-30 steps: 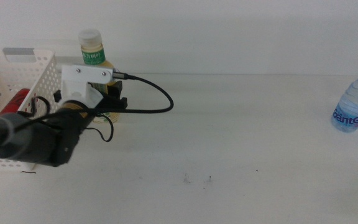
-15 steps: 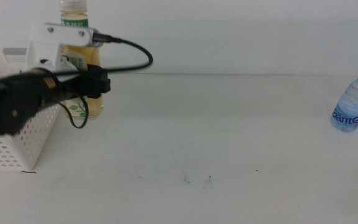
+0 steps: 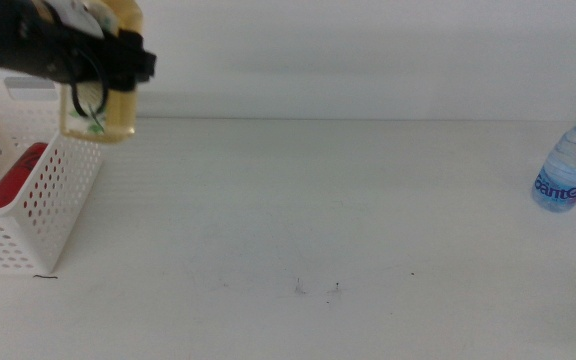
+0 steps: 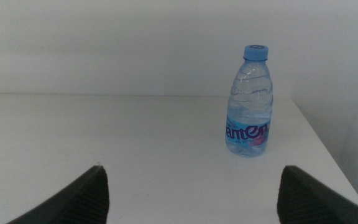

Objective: Use arms to grab the bottles and put them into the dustbin to the left of the table.

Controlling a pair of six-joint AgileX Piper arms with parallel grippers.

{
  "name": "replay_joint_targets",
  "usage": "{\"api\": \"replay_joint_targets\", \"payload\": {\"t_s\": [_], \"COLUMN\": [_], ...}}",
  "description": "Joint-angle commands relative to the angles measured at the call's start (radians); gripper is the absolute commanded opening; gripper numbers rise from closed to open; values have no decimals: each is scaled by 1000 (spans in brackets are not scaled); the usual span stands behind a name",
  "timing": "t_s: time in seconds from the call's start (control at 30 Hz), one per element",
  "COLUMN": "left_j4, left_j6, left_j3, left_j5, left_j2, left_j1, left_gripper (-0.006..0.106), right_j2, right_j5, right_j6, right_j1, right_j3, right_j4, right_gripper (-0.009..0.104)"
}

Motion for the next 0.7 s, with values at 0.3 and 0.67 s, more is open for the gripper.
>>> {"api": "replay_joint_targets", "payload": {"t_s": [0.3,0.67], "left_j4": [-136,-198], "left_j6": [233,312], "left_j3": [-327,-513], "left_j5": [347,488], "left_j2": [116,248], "left_j1": [149,256], "left_gripper": [-1,-1], "right_j2": [-5,-5], "right_j5": [-10,-10], "right_j6": [-4,-4], "right_j1": [1,1], "right_j3": [3,3], "right_j4": [-8,-8], "right_gripper": [93,93]}}
